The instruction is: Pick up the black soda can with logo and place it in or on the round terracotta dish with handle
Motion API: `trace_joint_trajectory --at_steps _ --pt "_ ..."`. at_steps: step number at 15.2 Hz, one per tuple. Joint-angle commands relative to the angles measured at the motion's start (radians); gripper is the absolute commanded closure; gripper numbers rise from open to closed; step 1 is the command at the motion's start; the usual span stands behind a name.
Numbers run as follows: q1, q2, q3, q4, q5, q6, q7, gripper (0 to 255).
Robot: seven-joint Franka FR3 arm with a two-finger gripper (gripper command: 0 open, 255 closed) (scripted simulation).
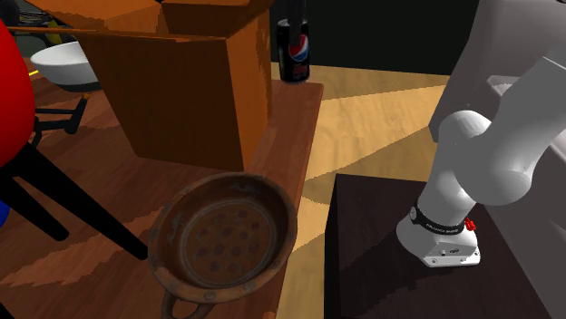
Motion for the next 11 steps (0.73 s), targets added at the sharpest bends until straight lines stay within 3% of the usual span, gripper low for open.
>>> trace_joint_trajectory --at_steps 1,8,11 --pt "0.0 0.015 -0.001 0.043 0.001 -0.028 -0.002 255" --pt "0.001 0.067 -0.002 0.193 0.003 -0.126 -0.007 255" --pt "0.026 0.072 0.05 0.206 0.019 -0.136 0.073 255"
